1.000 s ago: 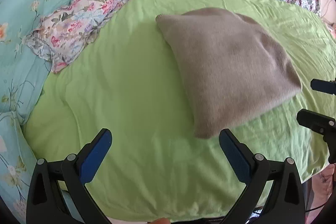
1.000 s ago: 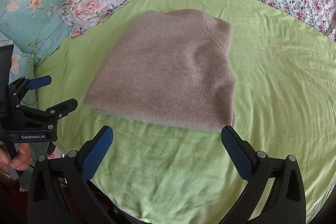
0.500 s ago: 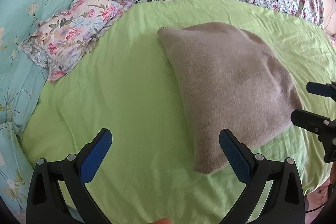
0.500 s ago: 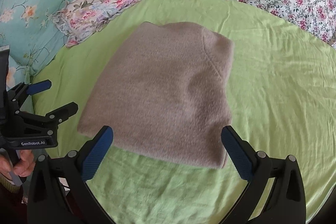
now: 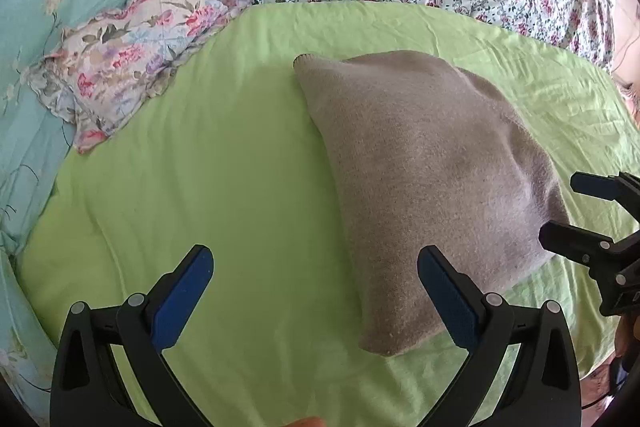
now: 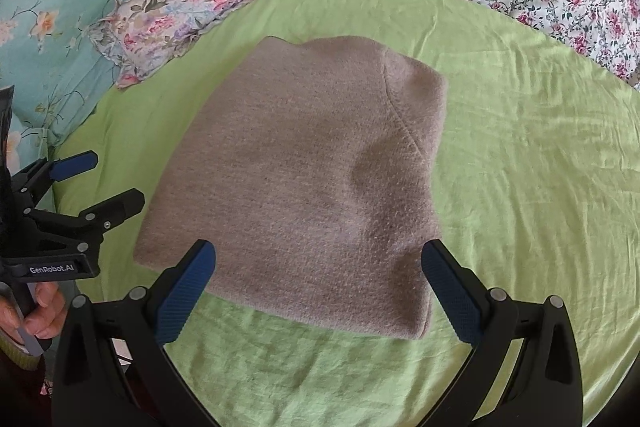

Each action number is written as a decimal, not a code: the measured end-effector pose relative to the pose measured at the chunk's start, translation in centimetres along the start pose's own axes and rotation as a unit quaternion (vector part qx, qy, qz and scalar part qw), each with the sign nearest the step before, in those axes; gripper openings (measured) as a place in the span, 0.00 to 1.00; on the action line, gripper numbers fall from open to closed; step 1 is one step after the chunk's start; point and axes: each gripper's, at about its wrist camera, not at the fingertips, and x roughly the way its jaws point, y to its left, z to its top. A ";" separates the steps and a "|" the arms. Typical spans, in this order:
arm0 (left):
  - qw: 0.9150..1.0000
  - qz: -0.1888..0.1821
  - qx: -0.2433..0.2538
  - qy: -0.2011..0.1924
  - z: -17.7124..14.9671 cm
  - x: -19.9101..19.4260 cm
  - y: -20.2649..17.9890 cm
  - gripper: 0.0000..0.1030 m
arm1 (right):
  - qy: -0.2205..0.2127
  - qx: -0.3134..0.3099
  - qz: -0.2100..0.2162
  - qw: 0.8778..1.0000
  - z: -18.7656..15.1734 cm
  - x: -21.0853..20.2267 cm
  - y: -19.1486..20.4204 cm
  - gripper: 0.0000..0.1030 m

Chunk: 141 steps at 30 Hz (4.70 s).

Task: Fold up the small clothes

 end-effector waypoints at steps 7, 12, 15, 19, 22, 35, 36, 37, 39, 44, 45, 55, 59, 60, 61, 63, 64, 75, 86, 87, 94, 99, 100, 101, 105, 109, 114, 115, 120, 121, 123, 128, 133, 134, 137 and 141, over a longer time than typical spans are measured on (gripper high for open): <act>1.000 -0.001 -0.002 -0.006 0.0 -0.3 -0.4 0.99 | -0.004 0.003 -0.007 1.000 0.4 -0.1 0.1 1.00; 1.000 0.000 0.002 -0.009 0.0 -0.6 -0.9 0.99 | -0.003 0.005 -0.018 1.000 0.5 -0.1 0.0 1.00; 1.000 0.000 0.003 -0.011 0.1 -0.6 -1.0 0.99 | -0.004 0.007 -0.022 1.000 0.4 -0.2 -0.1 1.00; 1.000 0.001 0.004 -0.010 0.2 -0.5 -0.9 0.99 | -0.006 0.008 -0.025 1.000 0.4 -0.3 0.0 1.00; 1.000 0.002 0.004 -0.009 0.3 -0.5 -0.9 0.99 | -0.009 0.008 -0.028 1.000 0.4 -0.4 0.0 1.00; 1.000 0.004 0.010 -0.011 0.8 -0.6 -1.3 0.99 | -0.017 0.018 -0.035 0.999 0.3 -0.9 -0.6 1.00; 1.000 0.004 0.010 -0.011 0.9 -0.6 -1.4 0.99 | -0.018 0.019 -0.035 0.999 0.4 -1.0 -0.6 1.00; 1.000 0.005 0.010 -0.011 0.9 -0.6 -1.4 0.99 | -0.018 0.020 -0.035 0.999 0.4 -1.0 -0.7 1.00; 1.000 0.004 0.011 -0.013 1.1 -0.7 -1.4 0.99 | -0.018 0.020 -0.035 0.999 0.5 -1.0 -0.7 1.00; 1.000 0.003 0.009 -0.015 1.4 -0.7 -1.4 0.99 | -0.019 0.020 -0.035 0.999 0.6 -1.1 -0.8 1.00; 1.000 0.003 0.009 -0.015 1.4 -0.7 -1.4 0.99 | -0.019 0.020 -0.035 0.999 0.6 -1.1 -0.8 1.00; 1.000 0.003 0.007 -0.012 1.6 -0.6 -1.5 0.99 | -0.019 0.021 -0.035 0.999 0.7 -1.1 -0.6 1.00; 1.000 0.003 0.007 -0.012 1.7 -0.5 -1.4 0.99 | -0.020 0.019 -0.035 0.999 0.8 -1.0 -0.5 1.00; 1.000 0.002 0.006 -0.012 1.7 -0.6 -1.4 0.99 | -0.020 0.019 -0.035 0.999 0.8 -1.0 -0.5 1.00; 1.000 0.002 0.006 -0.013 1.7 -0.5 -1.4 0.99 | -0.020 0.020 -0.035 0.999 0.7 -1.0 -0.5 1.00; 1.000 0.002 0.006 -0.013 1.7 -0.5 -1.4 0.99 | -0.020 0.020 -0.035 0.999 0.7 -1.0 -0.6 1.00; 1.000 0.002 0.005 -0.013 1.7 -0.5 -1.4 0.99 | -0.020 0.021 -0.035 0.999 0.7 -1.0 -0.5 1.00; 1.000 0.007 0.009 -0.015 1.8 -0.6 -1.8 0.99 | -0.023 0.019 -0.035 0.999 1.2 -1.1 -0.3 1.00; 1.000 0.007 0.008 -0.012 1.8 -0.5 -1.7 0.99 | -0.024 0.019 -0.035 0.999 1.2 -1.1 -0.5 1.00; 1.000 0.008 0.009 -0.012 1.9 -0.4 -1.7 0.99 | -0.024 0.019 -0.035 0.999 1.3 -1.1 -0.5 1.00; 1.000 0.008 0.009 -0.013 1.9 -0.4 -1.7 0.99 | -0.024 0.019 -0.034 0.999 1.2 -1.1 -0.4 1.00; 1.000 0.009 0.010 -0.012 2.0 -0.4 -1.9 0.99 | -0.022 0.021 -0.032 0.999 1.3 -1.1 -0.9 1.00; 1.000 0.009 0.010 -0.012 2.0 -0.4 -1.9 0.99 | -0.022 0.020 -0.033 0.999 1.3 -1.1 -0.9 1.00; 1.000 0.008 0.009 -0.012 2.0 -0.5 -1.9 0.99 | -0.022 0.020 -0.034 0.999 1.2 -1.1 -0.8 1.00; 1.000 0.009 0.010 -0.011 2.0 -0.4 -1.9 0.99 | -0.020 0.020 -0.033 0.999 1.3 -1.0 -0.9 1.00; 1.000 0.009 0.011 -0.011 2.1 -0.3 -1.9 0.99 | -0.017 0.021 -0.033 0.999 1.2 -0.7 -0.9 1.00; 1.000 0.009 0.011 -0.011 2.1 -0.3 -1.9 0.99 | -0.016 0.021 -0.033 0.999 1.1 -0.6 -0.8 1.00; 1.000 0.009 0.012 -0.011 2.1 -0.3 -1.9 0.99 | -0.016 0.021 -0.033 0.999 1.1 -0.6 -0.8 1.00; 1.000 0.009 0.013 -0.010 2.2 -0.2 -1.8 0.99 | -0.016 0.022 -0.033 0.999 1.1 -0.6 -0.8 1.00; 1.000 0.011 0.012 -0.010 2.2 -0.2 -1.8 0.99 | -0.016 0.022 -0.033 0.999 1.1 -0.6 -0.8 1.00; 1.000 0.012 0.013 -0.010 2.2 -0.2 -1.8 0.99 | -0.014 0.021 -0.033 0.999 1.1 -0.6 -0.7 1.00; 1.000 0.011 0.014 -0.010 2.3 -0.2 -1.8 0.99 | -0.014 0.020 -0.034 0.999 1.1 -0.6 -0.6 1.00; 1.000 0.005 0.014 -0.002 2.6 0.2 -1.8 0.99 | -0.017 0.016 -0.034 0.999 1.5 -0.7 -0.9 1.00; 1.000 0.004 0.014 -0.002 2.8 0.2 -1.8 0.99 | -0.017 0.014 -0.034 0.999 1.7 -0.7 -1.0 1.00; 1.000 0.005 0.016 -0.006 3.1 0.3 -2.0 0.99 | -0.016 0.013 -0.035 0.999 2.1 -0.5 -1.4 1.00; 1.000 0.004 0.019 -0.009 3.6 0.6 -2.2 0.99 | -0.013 0.016 -0.032 0.999 2.5 -0.3 -1.7 1.00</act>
